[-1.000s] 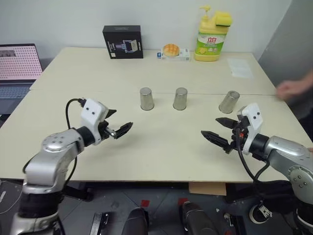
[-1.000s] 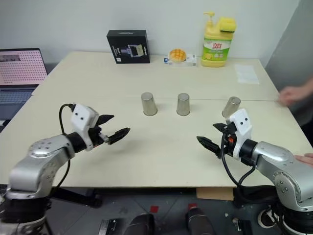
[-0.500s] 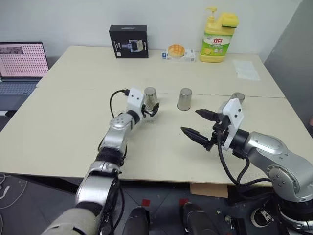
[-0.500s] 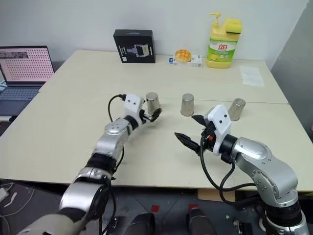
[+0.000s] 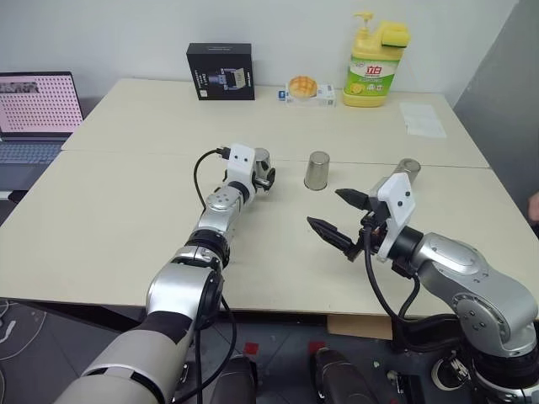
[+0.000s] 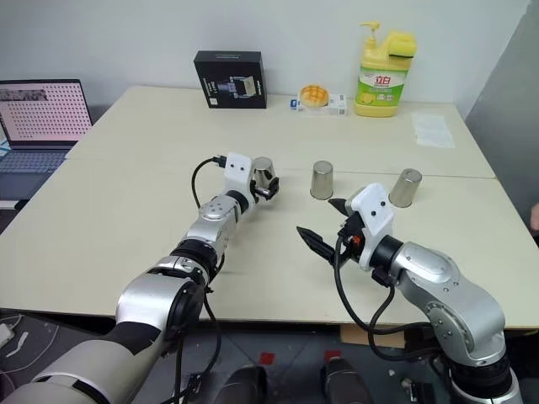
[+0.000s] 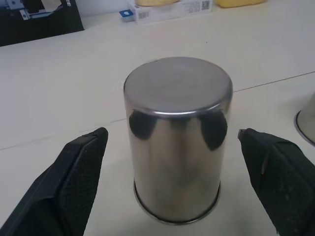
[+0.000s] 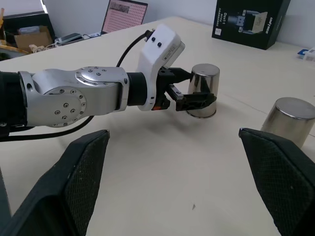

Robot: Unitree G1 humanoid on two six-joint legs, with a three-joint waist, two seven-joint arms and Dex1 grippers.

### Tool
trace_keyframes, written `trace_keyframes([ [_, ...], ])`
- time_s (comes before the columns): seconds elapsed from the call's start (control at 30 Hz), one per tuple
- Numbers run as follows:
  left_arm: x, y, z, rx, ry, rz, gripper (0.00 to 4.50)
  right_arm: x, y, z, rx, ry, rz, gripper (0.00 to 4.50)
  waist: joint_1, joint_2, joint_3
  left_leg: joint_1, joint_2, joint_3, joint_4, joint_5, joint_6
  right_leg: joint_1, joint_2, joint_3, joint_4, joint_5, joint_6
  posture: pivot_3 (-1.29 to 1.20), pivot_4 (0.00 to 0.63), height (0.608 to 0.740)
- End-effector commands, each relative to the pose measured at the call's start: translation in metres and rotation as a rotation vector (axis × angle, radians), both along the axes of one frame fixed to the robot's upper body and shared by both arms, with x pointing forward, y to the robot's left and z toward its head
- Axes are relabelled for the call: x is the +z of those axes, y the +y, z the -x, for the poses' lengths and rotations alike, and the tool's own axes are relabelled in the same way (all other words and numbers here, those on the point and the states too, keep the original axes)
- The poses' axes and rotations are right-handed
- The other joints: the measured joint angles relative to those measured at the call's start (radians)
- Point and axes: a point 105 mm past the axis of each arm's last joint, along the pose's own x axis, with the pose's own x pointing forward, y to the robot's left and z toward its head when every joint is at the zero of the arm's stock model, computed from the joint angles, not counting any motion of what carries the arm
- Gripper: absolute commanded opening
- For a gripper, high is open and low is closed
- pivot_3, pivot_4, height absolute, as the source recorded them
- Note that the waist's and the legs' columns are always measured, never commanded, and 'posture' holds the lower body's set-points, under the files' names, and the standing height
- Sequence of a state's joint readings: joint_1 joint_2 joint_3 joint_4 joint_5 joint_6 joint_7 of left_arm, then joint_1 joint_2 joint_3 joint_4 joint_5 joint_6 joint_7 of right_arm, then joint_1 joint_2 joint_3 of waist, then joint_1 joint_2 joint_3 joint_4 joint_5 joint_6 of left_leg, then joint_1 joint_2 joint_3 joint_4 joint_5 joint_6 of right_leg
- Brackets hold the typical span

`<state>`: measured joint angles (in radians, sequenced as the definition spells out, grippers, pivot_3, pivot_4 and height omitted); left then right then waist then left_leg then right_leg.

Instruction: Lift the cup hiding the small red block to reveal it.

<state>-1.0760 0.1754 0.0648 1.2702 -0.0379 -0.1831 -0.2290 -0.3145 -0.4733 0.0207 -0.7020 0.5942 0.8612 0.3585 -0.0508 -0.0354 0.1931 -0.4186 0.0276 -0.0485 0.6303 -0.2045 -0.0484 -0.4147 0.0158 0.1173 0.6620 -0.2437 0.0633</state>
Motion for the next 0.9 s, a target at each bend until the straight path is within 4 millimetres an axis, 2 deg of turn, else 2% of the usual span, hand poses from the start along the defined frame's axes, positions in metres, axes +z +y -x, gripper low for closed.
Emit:
trace_keyframes([
  [0.03,0.024,-0.005,-0.005,-0.011,-0.067,0.023,3.55,0.014,0.001,0.002,0.0,-0.056,-0.019,4.5,0.0,0.0,0.0,0.0,0.0,0.0,0.0,0.0,0.0,0.0,0.0,0.0,0.0,0.0,0.0,0.0,0.15,0.74],
  [0.1,0.025,-0.004,-0.005,-0.011,-0.069,0.032,3.03,0.015,0.001,0.001,-0.001,-0.057,-0.023,4.5,0.0,0.0,0.0,0.0,0.0,0.0,0.0,0.0,0.0,0.0,0.0,0.0,0.0,0.0,0.0,0.0,0.15,0.74],
  [0.17,0.027,-0.003,-0.005,-0.01,-0.073,0.049,2.75,0.016,0.002,0.0,-0.001,-0.058,-0.027,4.5,0.0,0.0,0.0,0.0,0.0,0.0,0.0,0.0,0.0,0.0,0.0,0.0,0.0,0.0,0.0,0.0,0.15,0.74],
  [0.3,0.04,-0.005,-0.007,-0.026,-0.108,0.057,2.73,0.017,0.003,-0.001,0.002,-0.06,-0.031,4.5,0.0,0.0,0.0,0.0,0.0,0.0,0.0,0.0,0.0,0.0,0.0,0.0,0.0,0.0,0.0,0.0,0.15,0.74],
  [0.4,0.06,0.001,-0.008,-0.028,-0.169,0.038,2.73,0.018,0.004,-0.002,0.003,-0.062,-0.035,4.5,0.0,0.0,0.0,0.0,0.0,0.0,0.0,0.0,0.0,0.0,0.0,0.0,0.0,0.0,0.0,0.0,0.15,0.74],
  [0.5,0.078,0.019,-0.008,0.009,-0.226,0.018,2.73,0.017,0.004,-0.002,0.001,-0.06,-0.043,4.5,-0.006,0.0,0.0,0.0,0.0,0.0,0.0,0.0,0.0,0.0,0.0,0.0,0.0,0.0,0.0,0.0,0.15,0.74],
  [0.57,0.085,0.041,-0.007,0.08,-0.243,-0.005,2.73,0.016,0.006,-0.003,0.003,-0.057,-0.049,4.5,-0.008,0.0,0.0,0.0,0.001,0.0,-0.001,0.0,0.0,-0.001,0.0,0.0,0.0,0.0,0.0,0.0,0.15,0.74],
  [0.63,0.077,0.064,-0.005,0.156,-0.224,-0.047,2.73,0.015,0.007,-0.004,0.008,-0.054,-0.054,4.5,-0.012,0.0,0.0,0.0,0.001,0.0,-0.001,0.0,0.0,-0.001,0.0,0.0,0.001,0.0,0.0,0.0,0.15,0.74],
  [0.73,0.056,0.085,-0.001,0.237,-0.174,-0.074,2.73,0.013,0.01,-0.004,0.026,-0.048,-0.048,4.5,-0.013,0.0,0.0,0.001,0.001,0.0,-0.001,0.0,0.0,0.0,0.0,0.0,0.001,0.0,0.0,0.0,0.15,0.74],
  [0.9,0.025,0.1,0.003,0.288,-0.08,0.02,2.73,0.013,0.009,-0.007,0.03,-0.048,-0.039,4.5,0.003,-0.001,0.0,0.0,0.0,-0.001,0.0,0.0,0.0,0.0,0.0,-0.001,0.001,0.0,0.0,0.0,0.15,0.74],
])
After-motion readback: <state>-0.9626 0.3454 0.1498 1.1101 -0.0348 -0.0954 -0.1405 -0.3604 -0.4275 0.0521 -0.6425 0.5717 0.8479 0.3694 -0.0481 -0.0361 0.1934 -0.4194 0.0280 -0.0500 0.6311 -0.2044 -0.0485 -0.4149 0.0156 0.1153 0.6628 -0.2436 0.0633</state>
